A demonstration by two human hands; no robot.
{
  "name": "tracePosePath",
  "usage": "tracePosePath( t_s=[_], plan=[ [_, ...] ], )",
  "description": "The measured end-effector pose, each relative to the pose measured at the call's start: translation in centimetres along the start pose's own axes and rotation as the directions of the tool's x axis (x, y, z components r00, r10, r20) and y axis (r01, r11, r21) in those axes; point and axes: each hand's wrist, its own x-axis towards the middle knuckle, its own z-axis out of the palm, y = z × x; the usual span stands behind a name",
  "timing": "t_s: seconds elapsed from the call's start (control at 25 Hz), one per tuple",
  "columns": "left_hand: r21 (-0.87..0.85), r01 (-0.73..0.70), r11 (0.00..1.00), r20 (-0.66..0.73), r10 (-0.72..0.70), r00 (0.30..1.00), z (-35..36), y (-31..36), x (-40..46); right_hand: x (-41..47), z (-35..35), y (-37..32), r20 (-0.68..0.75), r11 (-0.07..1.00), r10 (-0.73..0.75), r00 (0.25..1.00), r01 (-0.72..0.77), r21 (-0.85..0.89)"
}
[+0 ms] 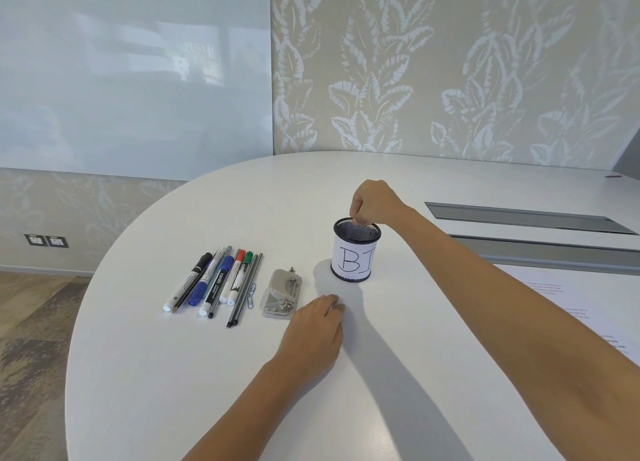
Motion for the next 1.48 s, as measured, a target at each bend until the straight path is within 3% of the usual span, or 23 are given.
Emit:
tracePosePath(
  t_s=[0.2,0.28,0.4,0.48,0.84,1.24,1.48],
  plan=[
    [0.006,0.014,1.0,0.004,-0.014,1.0,0.1,0.1,0.0,-1.5,-0.4,1.4,-0.064,0.961,0.048,0.997,-0.029,0.276],
    [0.008,0.02,1.0,0.004,-0.02,1.0,-0.1,0.1,0.0,-2.9,-0.6,1.8,-0.148,0.935,0.028,0.989,0.027,0.354],
    [0.012,0.033,0.999,0.014,-0.033,0.999,-0.1,0.2,-0.1,-5.8,-0.5,2.3,-0.272,0.943,-0.044,0.961,0.13,0.307],
    [0.01,0.04,0.999,0.009,-0.04,0.999,-0.1,0.3,-0.2,-8.1,0.4,3.0,-0.279,0.942,-0.051,0.959,0.14,0.306],
    [0.018,0.037,0.999,0.019,-0.037,0.999,-0.5,0.5,-0.1,-16.5,8.2,6.4,-0.024,0.967,0.008,1.0,-0.002,0.256],
    [0.029,0.035,0.999,0.007,-0.035,0.999,-0.6,0.6,-0.1,-17.6,9.0,4.6,-0.025,0.995,-0.081,0.996,0.082,0.05],
    [0.021,0.039,0.999,0.019,-0.039,0.999,-0.5,0.5,-0.1,-16.4,8.9,3.9,0.052,0.988,-0.097,0.994,0.103,-0.113]
  ],
)
